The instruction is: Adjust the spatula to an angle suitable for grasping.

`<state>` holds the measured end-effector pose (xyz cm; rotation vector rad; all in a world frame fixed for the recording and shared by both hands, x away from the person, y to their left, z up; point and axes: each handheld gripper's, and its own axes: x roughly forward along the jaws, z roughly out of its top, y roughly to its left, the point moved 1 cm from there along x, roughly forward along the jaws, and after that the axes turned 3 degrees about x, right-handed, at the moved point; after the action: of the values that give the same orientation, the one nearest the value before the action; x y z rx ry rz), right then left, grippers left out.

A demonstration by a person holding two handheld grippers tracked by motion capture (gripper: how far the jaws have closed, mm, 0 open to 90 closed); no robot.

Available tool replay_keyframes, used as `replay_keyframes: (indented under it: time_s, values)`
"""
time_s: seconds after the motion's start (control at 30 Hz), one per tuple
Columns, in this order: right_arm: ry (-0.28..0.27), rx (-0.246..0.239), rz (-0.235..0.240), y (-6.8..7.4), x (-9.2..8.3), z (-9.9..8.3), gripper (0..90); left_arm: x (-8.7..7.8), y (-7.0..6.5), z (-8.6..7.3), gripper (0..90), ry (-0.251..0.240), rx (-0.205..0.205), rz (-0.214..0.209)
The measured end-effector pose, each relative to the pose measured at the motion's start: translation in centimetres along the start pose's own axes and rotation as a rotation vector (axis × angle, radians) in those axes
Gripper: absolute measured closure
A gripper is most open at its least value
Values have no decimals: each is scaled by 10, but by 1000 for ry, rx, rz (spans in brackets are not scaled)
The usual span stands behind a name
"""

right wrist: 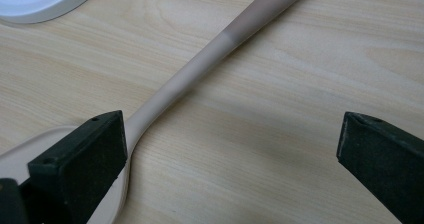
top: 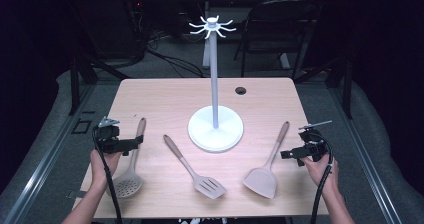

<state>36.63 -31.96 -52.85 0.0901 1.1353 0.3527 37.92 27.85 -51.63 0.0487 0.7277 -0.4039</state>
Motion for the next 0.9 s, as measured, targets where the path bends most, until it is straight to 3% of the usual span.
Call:
replay_keyframes:
  time_s: [0.17,0.23,0.43,0.63,0.9]
  values:
    - [13,-5,-10,-1,-1,0,0,0,0,1,0,1,2,-3]
    - [-19,22,-1,1,-2,-2,0,3,-1,1,0,4,2,-7]
    - [-32,26,1,6,-4,0,0,3,-2,1,0,5,6,-9]
    - [-14,32,2,15,2,3,2,4,-4,3,0,1,17,-9]
    - [38,14,-37,31,17,11,111,2,-2,3,0,3,16,-7]
